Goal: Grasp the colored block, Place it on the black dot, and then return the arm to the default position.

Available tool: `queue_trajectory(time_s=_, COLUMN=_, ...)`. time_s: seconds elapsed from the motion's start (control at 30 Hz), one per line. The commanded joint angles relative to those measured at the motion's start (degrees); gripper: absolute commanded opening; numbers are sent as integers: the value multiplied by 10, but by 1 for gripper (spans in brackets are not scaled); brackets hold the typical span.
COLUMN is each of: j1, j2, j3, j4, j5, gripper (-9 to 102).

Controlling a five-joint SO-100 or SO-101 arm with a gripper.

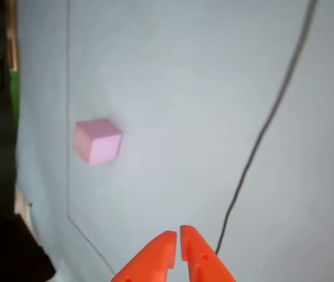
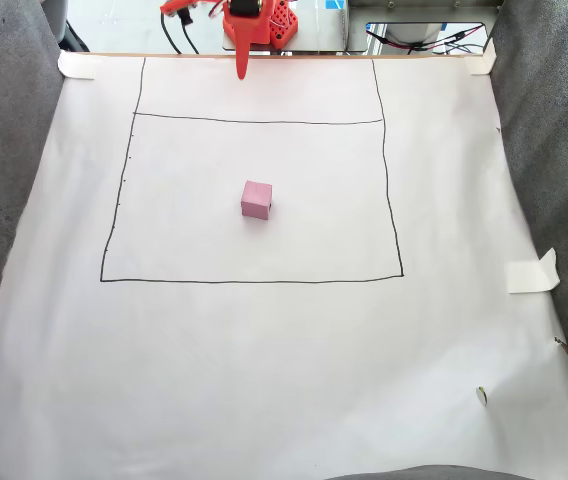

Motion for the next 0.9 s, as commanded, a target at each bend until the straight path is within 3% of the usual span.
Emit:
queue_trajectory(time_s=0.0, j1=-2, j2=8, j3=14, j4=-38, j5=-9, gripper=0)
queue_trajectory(time_s=0.87, j1=-44, j2=9, j3=38, j4=-2, j5=18, gripper=0)
